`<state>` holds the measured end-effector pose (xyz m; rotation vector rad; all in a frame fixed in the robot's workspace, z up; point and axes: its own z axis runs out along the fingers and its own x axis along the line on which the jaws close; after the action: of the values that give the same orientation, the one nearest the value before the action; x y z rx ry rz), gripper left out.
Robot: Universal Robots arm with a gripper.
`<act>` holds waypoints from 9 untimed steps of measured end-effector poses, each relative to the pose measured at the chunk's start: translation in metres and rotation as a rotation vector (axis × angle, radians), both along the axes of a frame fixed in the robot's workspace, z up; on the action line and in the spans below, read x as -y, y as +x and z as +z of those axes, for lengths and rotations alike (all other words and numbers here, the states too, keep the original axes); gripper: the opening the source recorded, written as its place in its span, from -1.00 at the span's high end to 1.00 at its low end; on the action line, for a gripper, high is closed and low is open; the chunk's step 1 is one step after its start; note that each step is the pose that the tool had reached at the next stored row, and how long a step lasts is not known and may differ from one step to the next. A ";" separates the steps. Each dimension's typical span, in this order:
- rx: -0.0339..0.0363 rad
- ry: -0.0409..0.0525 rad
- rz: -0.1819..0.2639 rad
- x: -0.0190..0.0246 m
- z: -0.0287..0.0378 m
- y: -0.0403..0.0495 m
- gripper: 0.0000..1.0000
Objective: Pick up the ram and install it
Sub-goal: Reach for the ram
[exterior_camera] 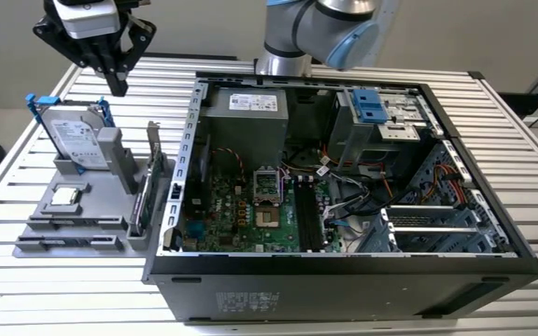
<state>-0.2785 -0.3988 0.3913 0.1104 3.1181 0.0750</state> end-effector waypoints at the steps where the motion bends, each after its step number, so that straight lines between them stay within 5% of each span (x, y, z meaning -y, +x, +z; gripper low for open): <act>1: 0.0000 0.0000 0.000 0.0000 0.0000 -0.0018 1.00; 9: 0.0000 0.0000 0.000 0.0002 0.0000 -0.0173 1.00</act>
<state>-0.2958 -0.3991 0.3913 0.1104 3.1181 0.0750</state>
